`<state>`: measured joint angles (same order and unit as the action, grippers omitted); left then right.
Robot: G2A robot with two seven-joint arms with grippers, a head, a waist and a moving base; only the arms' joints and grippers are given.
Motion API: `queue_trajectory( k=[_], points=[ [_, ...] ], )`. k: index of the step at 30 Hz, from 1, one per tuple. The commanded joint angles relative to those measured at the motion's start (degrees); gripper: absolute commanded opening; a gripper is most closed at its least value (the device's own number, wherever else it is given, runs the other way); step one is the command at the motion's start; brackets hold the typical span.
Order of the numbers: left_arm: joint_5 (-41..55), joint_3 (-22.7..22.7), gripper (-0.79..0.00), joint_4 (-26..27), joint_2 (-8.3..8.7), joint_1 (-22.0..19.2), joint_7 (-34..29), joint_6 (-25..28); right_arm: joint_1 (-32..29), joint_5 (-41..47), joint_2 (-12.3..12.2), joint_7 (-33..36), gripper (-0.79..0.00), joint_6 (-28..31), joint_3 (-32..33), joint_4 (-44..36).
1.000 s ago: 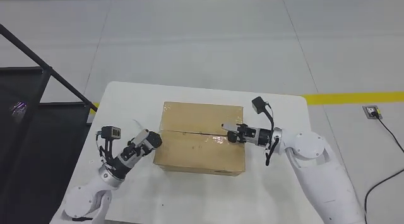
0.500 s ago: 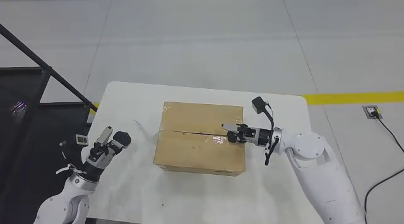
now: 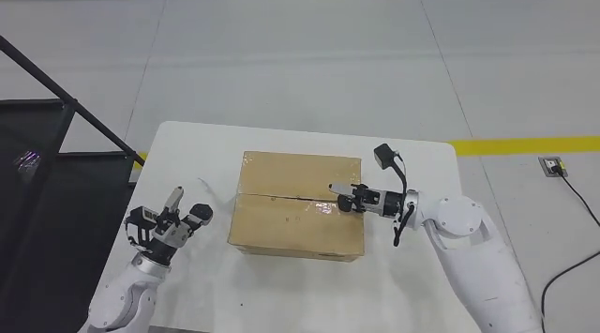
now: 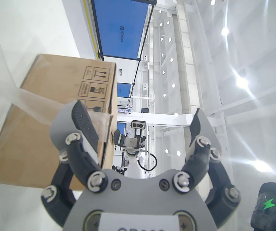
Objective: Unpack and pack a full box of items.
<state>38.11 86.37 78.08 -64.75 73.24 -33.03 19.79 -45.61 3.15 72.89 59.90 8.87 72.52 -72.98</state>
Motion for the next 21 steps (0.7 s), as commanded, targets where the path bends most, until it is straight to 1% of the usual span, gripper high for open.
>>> queue_trajectory(
  k=[1, 7, 11, 15, 18, 21],
  points=[
    [-0.35, -0.99, 0.000, -1.82, -0.10, -0.85, -1.16, -1.22, 0.00, 0.00, 0.00, 0.00, 0.000, 0.00, 0.00, 0.00],
    [-1.92, -4.23, 0.000, -5.18, -0.65, -2.70, -2.84, -2.61, 0.00, 0.00, 0.00, 0.00, 0.000, 0.00, 0.00, 0.00],
    [-2.77, -5.65, 0.000, -6.52, -1.03, -3.66, -1.92, -2.58, 0.00, 0.00, 0.00, 0.00, 0.000, 0.00, 0.00, 0.00],
    [-2.89, -7.25, 0.000, -8.75, -1.57, -5.56, -0.68, -2.55, 0.00, 0.00, 0.00, 0.00, 0.000, 0.00, 0.00, 0.00],
    [-2.12, -8.16, 0.000, -10.51, -2.01, -7.05, -0.27, -1.79, 0.00, 0.00, 0.00, 0.00, 0.000, 0.00, 0.00, 0.00],
    [-2.46, -8.87, 0.000, -12.28, -2.42, -8.30, 1.56, -0.50, 0.00, 0.00, 0.00, 0.00, 0.000, 0.00, 0.00, 0.00]
  ],
)
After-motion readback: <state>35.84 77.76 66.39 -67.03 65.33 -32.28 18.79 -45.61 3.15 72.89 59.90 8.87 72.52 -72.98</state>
